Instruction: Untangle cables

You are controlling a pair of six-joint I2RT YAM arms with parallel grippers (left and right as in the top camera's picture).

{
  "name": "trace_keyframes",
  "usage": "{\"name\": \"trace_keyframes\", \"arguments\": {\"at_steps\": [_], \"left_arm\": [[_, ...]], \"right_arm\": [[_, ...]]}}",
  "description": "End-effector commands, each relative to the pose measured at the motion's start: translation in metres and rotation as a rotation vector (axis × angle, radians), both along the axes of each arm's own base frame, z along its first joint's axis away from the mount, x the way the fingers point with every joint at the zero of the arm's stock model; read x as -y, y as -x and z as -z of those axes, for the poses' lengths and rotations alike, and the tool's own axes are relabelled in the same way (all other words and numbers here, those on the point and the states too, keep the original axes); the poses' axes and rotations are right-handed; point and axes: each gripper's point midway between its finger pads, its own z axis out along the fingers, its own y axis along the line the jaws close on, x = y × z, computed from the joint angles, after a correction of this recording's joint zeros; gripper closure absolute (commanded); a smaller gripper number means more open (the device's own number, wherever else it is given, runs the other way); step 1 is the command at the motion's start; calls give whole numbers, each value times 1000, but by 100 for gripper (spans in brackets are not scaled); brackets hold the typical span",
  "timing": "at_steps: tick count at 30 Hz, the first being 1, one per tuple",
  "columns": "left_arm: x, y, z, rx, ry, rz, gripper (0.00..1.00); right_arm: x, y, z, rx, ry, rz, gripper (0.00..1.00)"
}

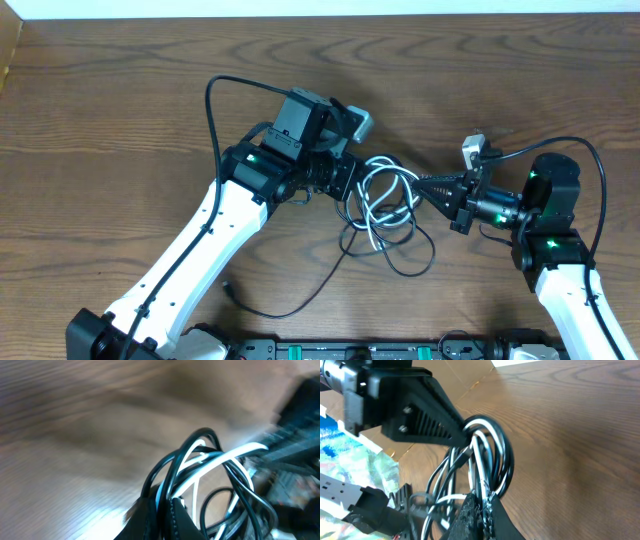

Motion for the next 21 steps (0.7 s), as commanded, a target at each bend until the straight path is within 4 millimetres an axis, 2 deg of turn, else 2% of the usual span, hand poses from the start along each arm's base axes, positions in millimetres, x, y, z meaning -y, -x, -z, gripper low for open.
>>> {"name": "trace_keyframes", "arguments": {"at_steps": [1,5,14,20,21], "left_arm": [[-27,-25,-1,31,-81,-239,93],[-32,-28,0,38,-101,-268,93],[-58,-37,8,34,-190,-439,92],[-59,-36,8,32,-192,-438,93],[-59,-36,9,30,-193,-437,92]], "right_arm": [[-3,0,-5,18,0,-15,99],[-3,0,-5,18,0,-15,99],[0,-4,0,2,18,21,99],[5,-11,4,-41,26,79,99],[5,-12,5,-44,29,86,96]]}}
